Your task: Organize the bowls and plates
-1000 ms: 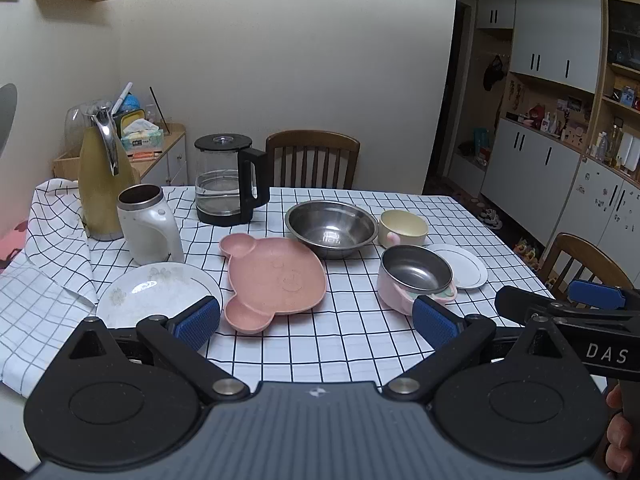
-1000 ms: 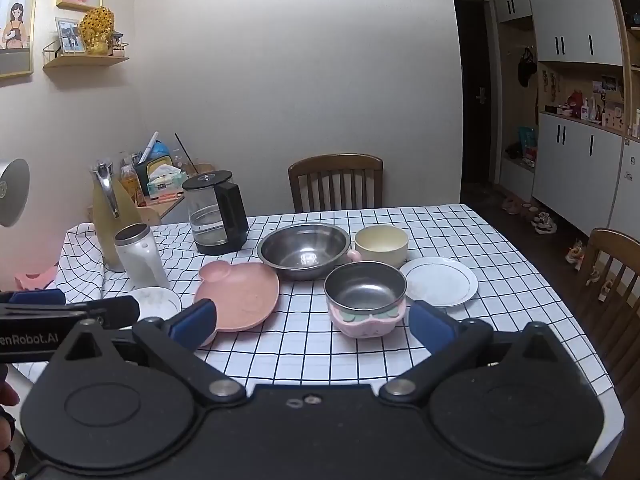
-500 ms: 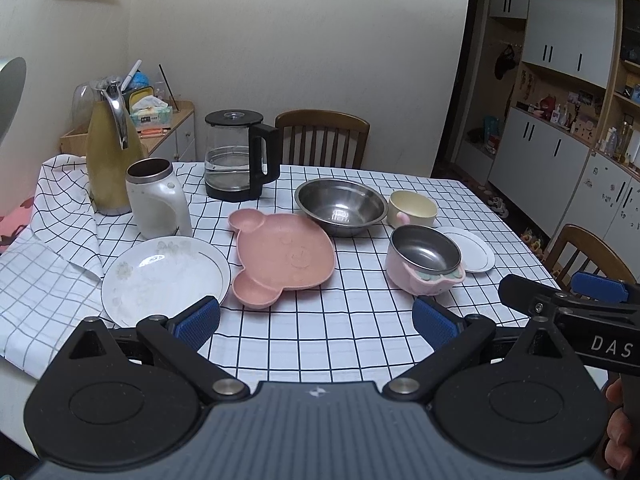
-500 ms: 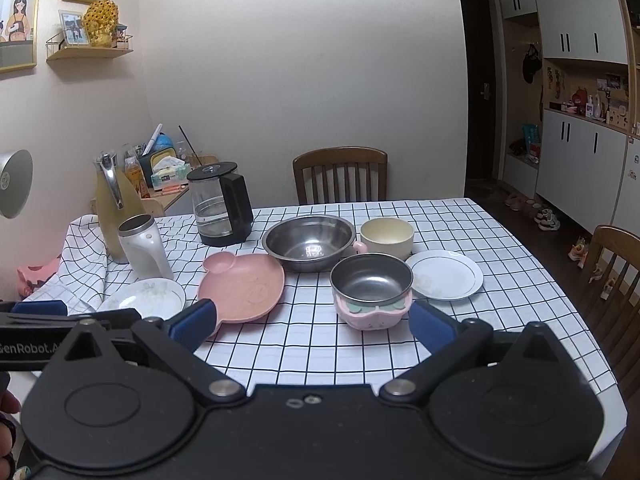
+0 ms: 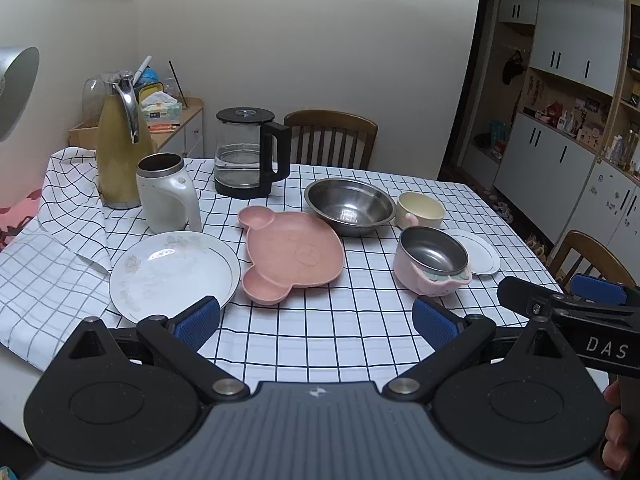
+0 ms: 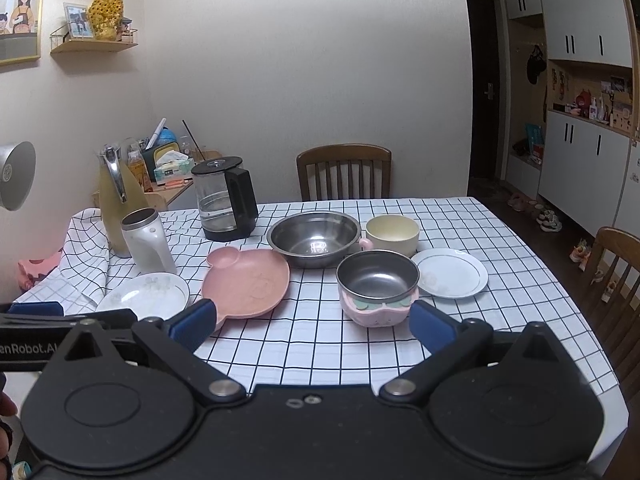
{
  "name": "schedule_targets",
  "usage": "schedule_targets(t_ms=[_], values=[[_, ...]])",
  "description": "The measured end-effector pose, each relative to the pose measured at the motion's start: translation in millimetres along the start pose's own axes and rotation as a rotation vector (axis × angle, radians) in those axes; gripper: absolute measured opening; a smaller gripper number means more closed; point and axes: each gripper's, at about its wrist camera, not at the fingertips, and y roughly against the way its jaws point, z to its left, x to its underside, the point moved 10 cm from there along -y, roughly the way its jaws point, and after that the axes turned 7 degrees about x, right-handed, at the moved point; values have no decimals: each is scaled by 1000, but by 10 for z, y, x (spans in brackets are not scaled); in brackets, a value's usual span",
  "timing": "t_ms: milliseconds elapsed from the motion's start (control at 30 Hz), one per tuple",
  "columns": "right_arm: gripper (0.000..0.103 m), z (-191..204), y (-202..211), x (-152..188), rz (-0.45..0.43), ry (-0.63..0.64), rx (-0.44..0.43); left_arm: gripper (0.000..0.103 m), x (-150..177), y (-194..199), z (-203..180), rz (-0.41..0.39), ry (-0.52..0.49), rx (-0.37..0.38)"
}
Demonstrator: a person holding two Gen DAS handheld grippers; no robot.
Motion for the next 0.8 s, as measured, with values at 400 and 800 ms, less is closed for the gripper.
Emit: schedule_targets(t_ms=[400,800], values=[[103,61,-30,-46,-13,8,-14,103,-33,-14,60,-12,2,-10],[103,89,-63,-103,-24,12,-10,103,-95,-38,83,-28,4,-2]])
